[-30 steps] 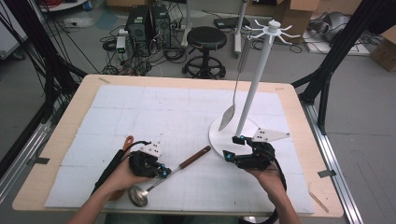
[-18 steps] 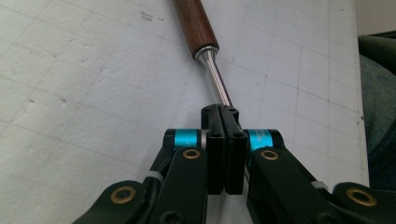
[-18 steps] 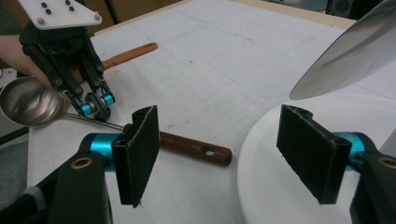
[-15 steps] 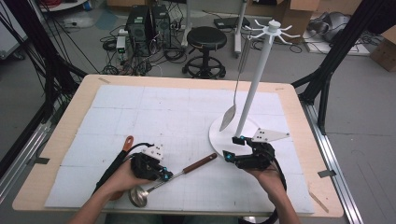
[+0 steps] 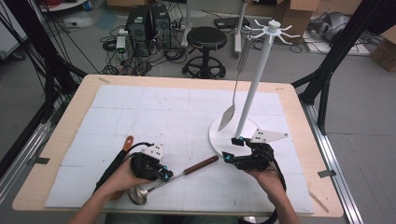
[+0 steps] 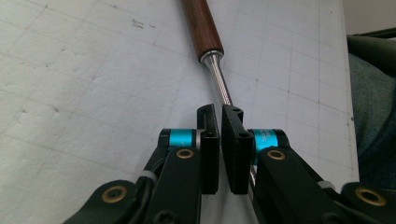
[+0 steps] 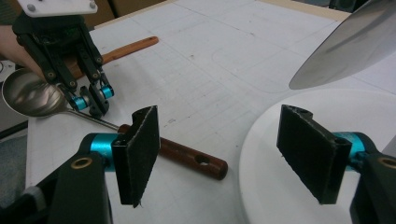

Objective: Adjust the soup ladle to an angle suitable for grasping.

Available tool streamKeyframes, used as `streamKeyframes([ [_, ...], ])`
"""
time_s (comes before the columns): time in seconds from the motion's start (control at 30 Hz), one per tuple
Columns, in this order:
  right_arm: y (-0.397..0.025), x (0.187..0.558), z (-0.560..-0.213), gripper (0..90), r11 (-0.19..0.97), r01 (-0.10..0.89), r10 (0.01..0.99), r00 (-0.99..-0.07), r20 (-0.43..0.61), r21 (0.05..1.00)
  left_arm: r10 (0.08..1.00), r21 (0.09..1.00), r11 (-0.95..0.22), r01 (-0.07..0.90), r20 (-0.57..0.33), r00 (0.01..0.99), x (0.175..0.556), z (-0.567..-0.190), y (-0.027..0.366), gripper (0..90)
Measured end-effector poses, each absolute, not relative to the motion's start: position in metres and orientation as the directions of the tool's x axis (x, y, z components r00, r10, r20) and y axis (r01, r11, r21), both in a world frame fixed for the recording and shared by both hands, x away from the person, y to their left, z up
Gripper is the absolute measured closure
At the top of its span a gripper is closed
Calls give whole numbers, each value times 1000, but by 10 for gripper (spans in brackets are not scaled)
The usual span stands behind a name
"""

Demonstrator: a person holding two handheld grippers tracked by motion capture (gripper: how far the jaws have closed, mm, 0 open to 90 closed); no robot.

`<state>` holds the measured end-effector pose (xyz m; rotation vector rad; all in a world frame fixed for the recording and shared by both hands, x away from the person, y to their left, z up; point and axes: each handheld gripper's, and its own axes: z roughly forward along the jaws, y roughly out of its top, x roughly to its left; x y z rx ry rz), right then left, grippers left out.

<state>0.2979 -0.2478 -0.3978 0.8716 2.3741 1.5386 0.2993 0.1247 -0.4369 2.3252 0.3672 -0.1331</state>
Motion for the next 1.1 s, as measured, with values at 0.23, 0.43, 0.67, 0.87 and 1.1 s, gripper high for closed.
streamKeyframes([
  [0.23, -246, 299, -400, 294, 303, 375, 555, -817, 158, 876, 234, 694, -653, 302, -194, 953, 300, -434, 127, 830],
  [0.43, -242, 300, -404, 313, 327, 378, 538, -828, 158, 866, 239, 711, -636, 299, -186, 953, 299, -430, 130, 795],
  [0.67, -230, 303, -408, 472, 376, 372, 486, -859, 161, 849, 261, 736, -608, 298, -168, 950, 298, -422, 136, 746],
  [0.87, -214, 308, -412, 665, 438, 360, 439, -885, 154, 824, 274, 748, -598, 288, -147, 950, 296, -416, 143, 699],
  [1.1, -193, 321, -421, 809, 498, 367, 401, -901, 167, 785, 296, 758, -580, 298, -145, 944, 296, -413, 149, 658],
])
